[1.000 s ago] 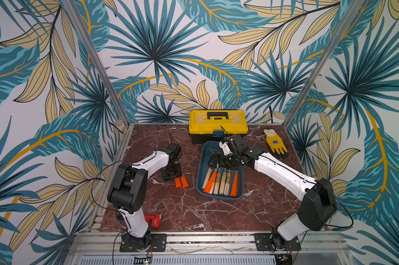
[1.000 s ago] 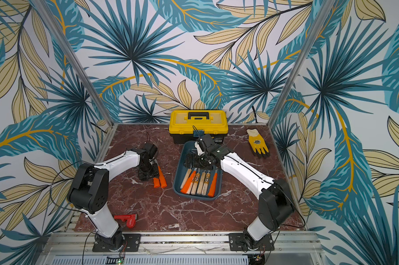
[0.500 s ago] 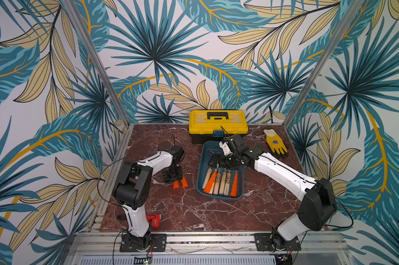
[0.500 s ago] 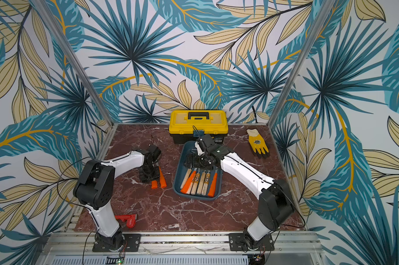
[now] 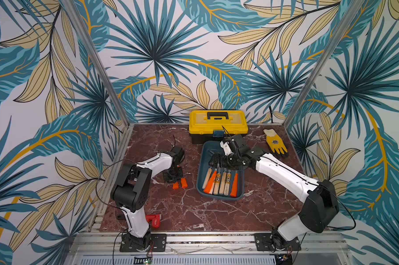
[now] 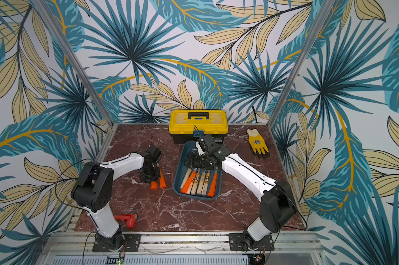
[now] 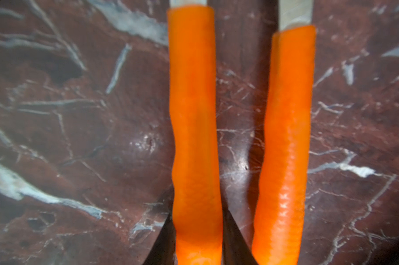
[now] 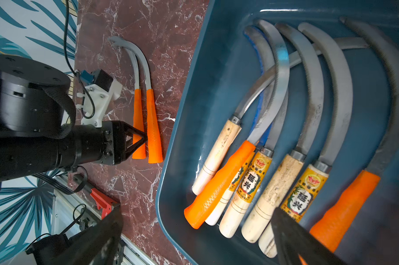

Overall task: Put small sickles into storage boxes
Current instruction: Pick up the sickle at the center of the board.

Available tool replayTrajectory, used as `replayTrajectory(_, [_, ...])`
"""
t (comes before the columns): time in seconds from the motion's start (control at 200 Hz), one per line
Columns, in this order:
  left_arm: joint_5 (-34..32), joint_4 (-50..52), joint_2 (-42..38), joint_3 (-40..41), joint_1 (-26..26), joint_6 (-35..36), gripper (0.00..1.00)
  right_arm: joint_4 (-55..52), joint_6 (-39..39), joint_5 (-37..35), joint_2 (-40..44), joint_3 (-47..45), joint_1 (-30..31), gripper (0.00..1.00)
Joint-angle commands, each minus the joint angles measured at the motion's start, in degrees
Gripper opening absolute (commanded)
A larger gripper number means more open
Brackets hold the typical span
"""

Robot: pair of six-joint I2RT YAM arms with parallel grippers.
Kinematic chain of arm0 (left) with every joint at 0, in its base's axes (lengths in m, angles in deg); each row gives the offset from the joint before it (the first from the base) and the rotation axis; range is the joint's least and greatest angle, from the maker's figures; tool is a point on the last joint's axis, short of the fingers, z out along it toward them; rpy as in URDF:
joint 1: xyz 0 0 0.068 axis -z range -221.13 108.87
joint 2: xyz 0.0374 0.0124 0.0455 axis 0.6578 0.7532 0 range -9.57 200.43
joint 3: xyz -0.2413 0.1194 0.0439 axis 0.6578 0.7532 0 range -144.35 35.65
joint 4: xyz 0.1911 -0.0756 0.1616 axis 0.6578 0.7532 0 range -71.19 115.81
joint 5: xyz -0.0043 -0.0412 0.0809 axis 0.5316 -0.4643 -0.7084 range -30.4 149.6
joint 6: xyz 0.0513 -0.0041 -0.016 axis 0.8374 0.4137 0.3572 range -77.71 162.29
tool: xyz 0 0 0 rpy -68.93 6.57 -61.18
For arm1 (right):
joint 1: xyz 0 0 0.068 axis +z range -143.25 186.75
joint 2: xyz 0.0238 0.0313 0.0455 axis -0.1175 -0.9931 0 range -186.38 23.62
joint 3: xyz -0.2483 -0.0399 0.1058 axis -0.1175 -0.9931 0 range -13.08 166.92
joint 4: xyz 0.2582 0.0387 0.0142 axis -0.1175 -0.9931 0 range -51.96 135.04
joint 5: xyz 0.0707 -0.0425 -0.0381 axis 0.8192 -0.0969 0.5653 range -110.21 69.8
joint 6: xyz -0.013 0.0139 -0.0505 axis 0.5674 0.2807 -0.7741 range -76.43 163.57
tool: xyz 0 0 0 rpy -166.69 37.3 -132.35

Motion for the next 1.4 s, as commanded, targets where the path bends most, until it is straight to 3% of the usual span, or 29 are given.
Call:
replayTrajectory(0.0, [-0.14,1.06,-0.26,3.38,0.09,-1.37,0.13,0.38,0.68,-0.69,1.27,-1.46,0.46,0.99])
replayTrajectory(0.631, [2.06,0.55,-10.43,10.72,-0.06,-6.98,0.08,0.55,0.95,-0.99,2.44,-2.50,1.02,1.00])
replayTrajectory(1.397, [-6.41,9.01,-16.71,0.57,0.99,-2.14,0.05,0.54,1.29,-1.13,2.48,-1.90,1.58,1.00])
